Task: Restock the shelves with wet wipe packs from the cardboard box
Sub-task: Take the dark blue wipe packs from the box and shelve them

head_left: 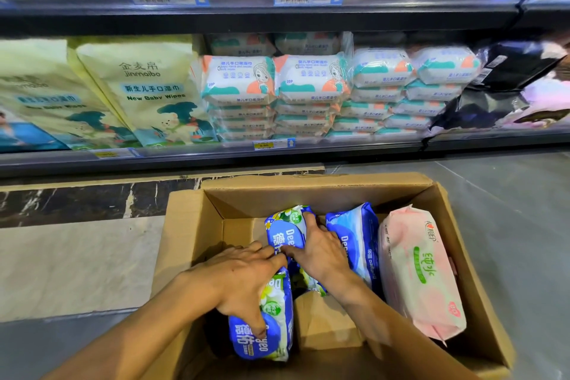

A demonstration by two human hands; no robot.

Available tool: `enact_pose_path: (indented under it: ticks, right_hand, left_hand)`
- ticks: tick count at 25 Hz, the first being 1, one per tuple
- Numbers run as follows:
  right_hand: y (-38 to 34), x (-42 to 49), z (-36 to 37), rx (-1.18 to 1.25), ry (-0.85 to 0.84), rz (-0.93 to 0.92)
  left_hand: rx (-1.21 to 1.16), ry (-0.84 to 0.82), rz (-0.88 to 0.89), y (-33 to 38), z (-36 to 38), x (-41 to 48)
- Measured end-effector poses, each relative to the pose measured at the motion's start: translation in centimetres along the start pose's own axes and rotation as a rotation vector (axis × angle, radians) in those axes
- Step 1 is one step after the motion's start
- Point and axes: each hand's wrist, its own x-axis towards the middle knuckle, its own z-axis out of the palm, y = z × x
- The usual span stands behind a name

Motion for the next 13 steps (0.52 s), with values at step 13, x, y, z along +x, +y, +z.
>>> enact_pose_path:
  ticks: [13]
  right_hand:
    - [-0.4,-0.2,1.4,0.191,-0.059,0.136]
  left_hand:
    - [0.036,-0.034,-0.023,0.5,-0.1,-1.1]
